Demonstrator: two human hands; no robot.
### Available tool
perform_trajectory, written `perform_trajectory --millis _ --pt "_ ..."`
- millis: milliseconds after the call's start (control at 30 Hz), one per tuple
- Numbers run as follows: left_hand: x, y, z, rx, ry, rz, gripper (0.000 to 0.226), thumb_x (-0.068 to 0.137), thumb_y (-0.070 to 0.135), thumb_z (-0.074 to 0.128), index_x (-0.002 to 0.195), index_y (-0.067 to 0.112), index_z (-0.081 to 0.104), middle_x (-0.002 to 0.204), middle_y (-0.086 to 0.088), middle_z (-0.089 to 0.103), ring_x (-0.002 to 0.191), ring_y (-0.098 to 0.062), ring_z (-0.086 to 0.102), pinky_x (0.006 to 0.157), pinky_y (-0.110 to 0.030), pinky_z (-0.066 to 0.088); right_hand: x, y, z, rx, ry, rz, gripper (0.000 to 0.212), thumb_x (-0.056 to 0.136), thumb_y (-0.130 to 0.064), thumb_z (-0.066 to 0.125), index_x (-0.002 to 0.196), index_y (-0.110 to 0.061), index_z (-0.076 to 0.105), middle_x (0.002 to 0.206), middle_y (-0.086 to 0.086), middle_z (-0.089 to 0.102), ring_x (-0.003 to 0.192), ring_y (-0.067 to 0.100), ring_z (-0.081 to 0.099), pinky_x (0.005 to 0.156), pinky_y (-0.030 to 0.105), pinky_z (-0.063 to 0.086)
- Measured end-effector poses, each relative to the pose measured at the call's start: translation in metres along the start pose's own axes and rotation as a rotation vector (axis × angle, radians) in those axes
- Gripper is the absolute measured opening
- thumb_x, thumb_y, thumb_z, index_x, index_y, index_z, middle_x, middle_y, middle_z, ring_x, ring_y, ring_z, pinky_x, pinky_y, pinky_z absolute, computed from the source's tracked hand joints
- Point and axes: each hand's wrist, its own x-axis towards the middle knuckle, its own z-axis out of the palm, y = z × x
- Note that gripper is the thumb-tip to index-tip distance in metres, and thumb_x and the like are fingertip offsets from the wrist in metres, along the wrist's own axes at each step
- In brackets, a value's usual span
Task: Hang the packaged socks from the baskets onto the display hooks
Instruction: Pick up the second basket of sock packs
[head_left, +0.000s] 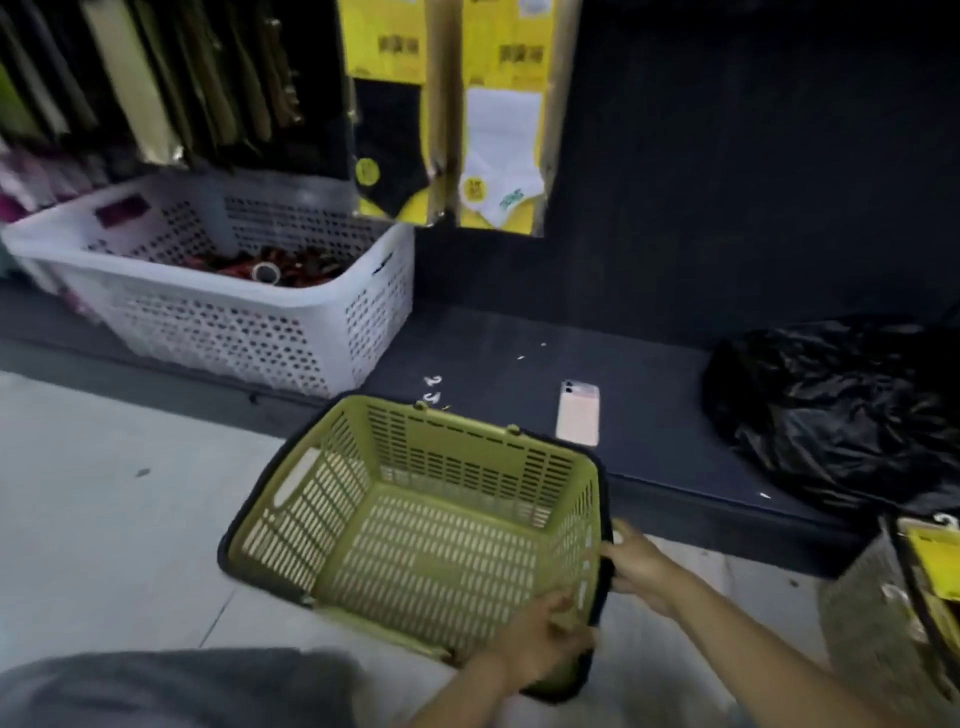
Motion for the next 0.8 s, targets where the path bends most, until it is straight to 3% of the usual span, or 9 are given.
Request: perform_trajectory --millis 33,133,200,300,400,433,533,700,800 --pt "-0.003 -0.007 -0.016 -0.001 0.041 -0.005 0.023 0.088 0.022 0.066 0.107 0.03 0.056 0.102 0.018 0.055 0.093 0.002 0.055 0.081 -0.004 0.041 0.007 -0.007 0.02 0.031 -0.028 -0.024 0.011 0.094 -0.008 0.057 0.099 -0.017 0.058 0.079 0.001 0.071 0.06 0.011 0.068 0.048 0.024 0.052" --pt "-0.011 -0.026 -0.076 0.045 0.184 -0.043 0.048 0.085 0.024 0.068 0.131 0.017 0.053 0.121 0.008 0.056 0.113 -0.014 0.057 0.099 -0.023 0.043 0.031 -0.029 0.085 0.108 -0.088 -0.034 0.039 0.096 -0.012 0.055 0.133 -0.014 0.045 0.114 0.015 0.062 0.086 0.024 0.061 0.068 0.031 0.051" --pt "-0.018 -0.033 -0.119 0.042 0.254 -0.036 0.047 0.086 0.015 0.067 0.131 0.012 0.053 0.123 0.005 0.055 0.116 -0.015 0.055 0.098 -0.021 0.044 0.042 -0.046 0.127 0.133 -0.152 -0.036 0.042 0.096 -0.01 0.053 0.137 -0.009 0.043 0.12 0.017 0.061 0.085 0.023 0.06 0.071 0.031 0.05" --pt "-0.023 -0.031 -0.181 0.106 0.288 -0.026 0.039 0.085 0.004 0.064 0.122 0.013 0.057 0.114 0.002 0.06 0.108 -0.015 0.058 0.079 -0.005 0.044 0.049 -0.071 0.178 0.21 -0.302 -0.044 0.04 0.098 -0.013 0.05 0.137 -0.006 0.045 0.125 0.016 0.059 0.087 0.019 0.061 0.085 0.034 0.05" --pt "-0.018 -0.012 -0.221 0.177 0.283 0.013 0.048 0.087 0.011 0.065 0.132 0.005 0.051 0.128 -0.011 0.058 0.118 -0.025 0.055 0.097 -0.024 0.045 0.045 -0.088 0.189 0.261 -0.358 -0.072 0.045 0.099 -0.016 0.047 0.143 -0.011 0.036 0.134 0.013 0.053 0.116 0.025 0.056 0.104 0.036 0.039" --pt "-0.015 0.0 -0.228 0.177 0.283 0.019 0.052 0.087 0.012 0.065 0.134 0.003 0.047 0.132 -0.013 0.055 0.121 -0.023 0.053 0.1 -0.027 0.043 0.042 -0.092 0.18 0.225 -0.352 -0.095 0.046 0.1 -0.017 0.047 0.144 -0.012 0.034 0.139 0.011 0.049 0.125 0.026 0.051 0.107 0.036 0.037" --pt "-0.001 0.045 -0.229 0.176 0.29 0.098 0.052 0.086 0.014 0.067 0.133 0.0 0.048 0.129 -0.01 0.054 0.11 -0.013 0.053 0.083 -0.007 0.041 0.031 -0.099 0.121 0.091 -0.272 -0.176 0.045 0.099 -0.024 0.048 0.142 -0.016 0.037 0.14 0.005 0.049 0.126 0.023 0.051 0.103 0.033 0.039" --pt "0.035 0.12 -0.144 0.225 0.181 0.216 0.047 0.089 0.027 0.064 0.131 0.011 0.053 0.124 0.001 0.056 0.109 -0.011 0.055 0.088 -0.014 0.037 -0.022 -0.069 -0.067 -0.186 0.057 -0.237 0.045 0.095 -0.025 0.056 0.137 -0.014 0.045 0.128 0.006 0.056 0.117 0.022 0.056 0.099 0.032 0.043" --pt "0.057 0.159 -0.06 0.216 0.033 0.267 0.04 0.091 0.033 0.059 0.127 0.015 0.056 0.124 0.004 0.058 0.103 -0.004 0.053 0.084 -0.011 0.035 -0.065 -0.036 -0.18 -0.23 0.339 -0.217 0.039 0.095 -0.015 0.056 0.131 -0.003 0.049 0.115 0.015 0.059 0.109 0.027 0.057 0.076 0.022 0.043"
